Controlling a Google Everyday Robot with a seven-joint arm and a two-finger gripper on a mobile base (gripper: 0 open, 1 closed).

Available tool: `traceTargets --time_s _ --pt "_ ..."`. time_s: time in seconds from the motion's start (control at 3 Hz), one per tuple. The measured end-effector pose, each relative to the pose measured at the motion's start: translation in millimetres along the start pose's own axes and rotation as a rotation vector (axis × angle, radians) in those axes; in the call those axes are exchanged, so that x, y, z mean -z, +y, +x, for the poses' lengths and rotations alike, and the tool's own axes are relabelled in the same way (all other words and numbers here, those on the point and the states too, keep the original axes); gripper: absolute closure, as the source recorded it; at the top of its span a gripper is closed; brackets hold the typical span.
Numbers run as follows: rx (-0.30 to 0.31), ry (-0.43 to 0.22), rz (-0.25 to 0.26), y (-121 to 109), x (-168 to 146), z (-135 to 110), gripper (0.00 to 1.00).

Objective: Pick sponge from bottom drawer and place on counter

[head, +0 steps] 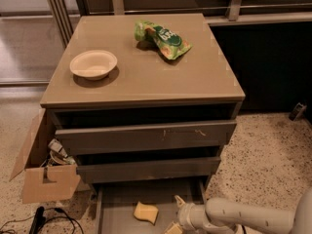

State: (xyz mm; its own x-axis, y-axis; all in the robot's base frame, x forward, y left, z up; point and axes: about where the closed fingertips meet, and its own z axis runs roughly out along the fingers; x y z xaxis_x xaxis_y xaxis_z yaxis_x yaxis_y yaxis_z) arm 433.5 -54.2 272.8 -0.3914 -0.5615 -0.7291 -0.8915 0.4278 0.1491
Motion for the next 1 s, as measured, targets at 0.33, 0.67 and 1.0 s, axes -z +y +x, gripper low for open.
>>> traceTargets --time_s 0.33,0.67,1.0 --pt "0.103 0.035 0.048 -10.4 -40.6 13.3 0.00" --pt "0.111 0.041 0.032 -1.1 -58.7 17.2 0.00" --pt "0.135 0.047 0.016 7.8 -84.4 18.7 0.00"
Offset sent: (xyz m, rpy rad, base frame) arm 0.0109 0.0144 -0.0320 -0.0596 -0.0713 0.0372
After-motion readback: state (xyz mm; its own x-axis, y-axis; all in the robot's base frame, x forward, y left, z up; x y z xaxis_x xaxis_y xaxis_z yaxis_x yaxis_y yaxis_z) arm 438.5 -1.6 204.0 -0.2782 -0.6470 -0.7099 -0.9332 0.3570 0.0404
